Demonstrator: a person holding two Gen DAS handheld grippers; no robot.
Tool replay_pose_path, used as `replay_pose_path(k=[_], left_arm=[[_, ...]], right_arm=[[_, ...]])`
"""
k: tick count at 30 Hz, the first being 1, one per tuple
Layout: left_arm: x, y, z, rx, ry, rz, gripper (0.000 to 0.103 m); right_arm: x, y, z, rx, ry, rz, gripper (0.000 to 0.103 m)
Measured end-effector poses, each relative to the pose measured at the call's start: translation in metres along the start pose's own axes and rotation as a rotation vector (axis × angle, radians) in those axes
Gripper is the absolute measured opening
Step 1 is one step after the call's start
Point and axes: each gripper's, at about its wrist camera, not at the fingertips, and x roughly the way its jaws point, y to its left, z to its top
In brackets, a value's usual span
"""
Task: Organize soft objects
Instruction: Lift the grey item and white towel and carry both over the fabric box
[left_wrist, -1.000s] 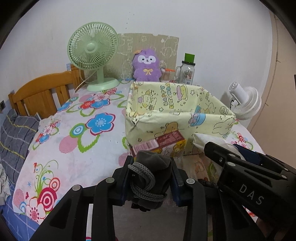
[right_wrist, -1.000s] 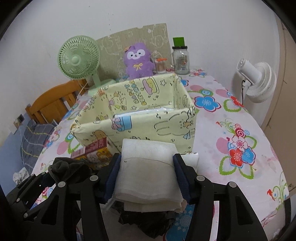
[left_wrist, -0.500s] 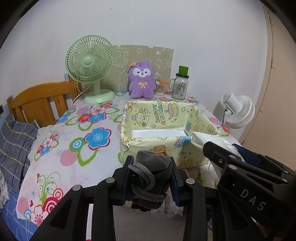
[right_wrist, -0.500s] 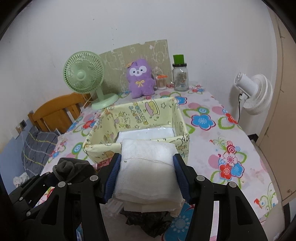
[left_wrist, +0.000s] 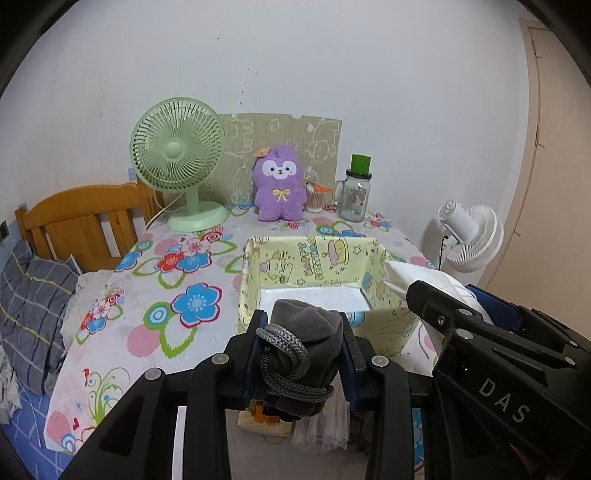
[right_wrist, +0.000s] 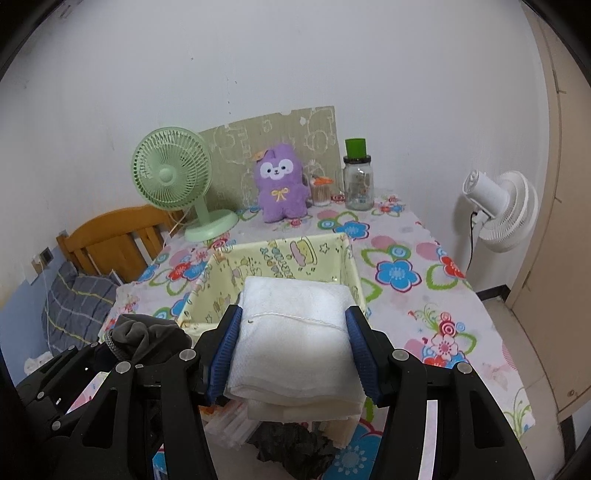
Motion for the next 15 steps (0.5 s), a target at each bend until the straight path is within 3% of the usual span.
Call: replay_pose_path(k=[15], left_arm=[[0.005, -0.004, 0.021, -0.008, -0.015, -0.011, 0.036]], right_arm=[[-0.001, -0.004, 0.020, -0.002, -0.025, -0.004, 0.060]])
